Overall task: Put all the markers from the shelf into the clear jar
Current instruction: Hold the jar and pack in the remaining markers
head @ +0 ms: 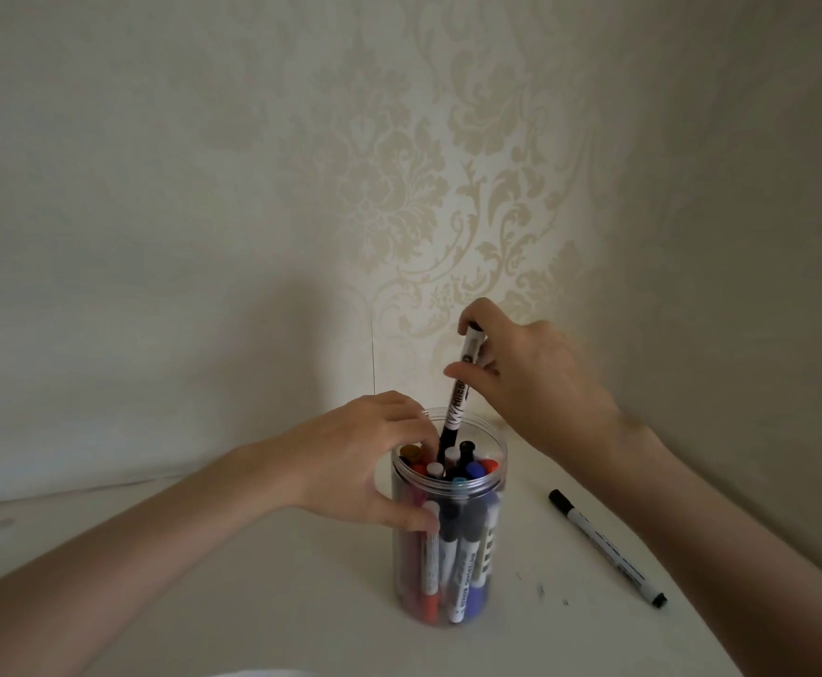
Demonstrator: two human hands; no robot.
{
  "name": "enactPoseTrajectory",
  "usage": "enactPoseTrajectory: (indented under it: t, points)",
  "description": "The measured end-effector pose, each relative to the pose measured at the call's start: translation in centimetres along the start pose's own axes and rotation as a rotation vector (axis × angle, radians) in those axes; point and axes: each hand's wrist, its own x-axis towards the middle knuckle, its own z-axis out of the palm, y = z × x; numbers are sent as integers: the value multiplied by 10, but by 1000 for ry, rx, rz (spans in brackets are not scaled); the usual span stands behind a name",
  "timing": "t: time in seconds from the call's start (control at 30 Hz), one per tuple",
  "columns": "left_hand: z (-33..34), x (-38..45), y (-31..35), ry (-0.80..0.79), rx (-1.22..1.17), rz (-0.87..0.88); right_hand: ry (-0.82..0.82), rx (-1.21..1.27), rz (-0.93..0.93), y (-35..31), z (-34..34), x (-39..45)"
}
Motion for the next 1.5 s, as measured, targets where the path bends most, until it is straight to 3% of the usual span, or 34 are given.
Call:
enactPoseTrajectory:
  t: [0.17,0.37,0.5,0.63,0.87,1.0,1.27,1.4,1.5]
  points:
    - [-1,3,6,-4,168,60,-30,-126,-52,-18,7,5]
    - [2,-1,2,27,109,68,32,72,140,1,-2,-9]
    - [0,2,2,19,97,76,103,168,125,1,1,-18]
    - [4,0,1,-5,112,45,151,101,69,4,-6,-23]
    - [3,7,-2,-94,86,-27,108,18,7,0,-9,-24]
    - [2,6,0,-115,37,-80,155,88,-12,0,-8,-28]
    - [2,8,-4,-45,34,12,143,213,-9,8,0,-34]
    - [-2,7,-12,-125,-107,-52,79,165,-45,10,-12,-34]
    - [-14,12,-15,-258,-79,-68,21,58,-147,2,-20,-32]
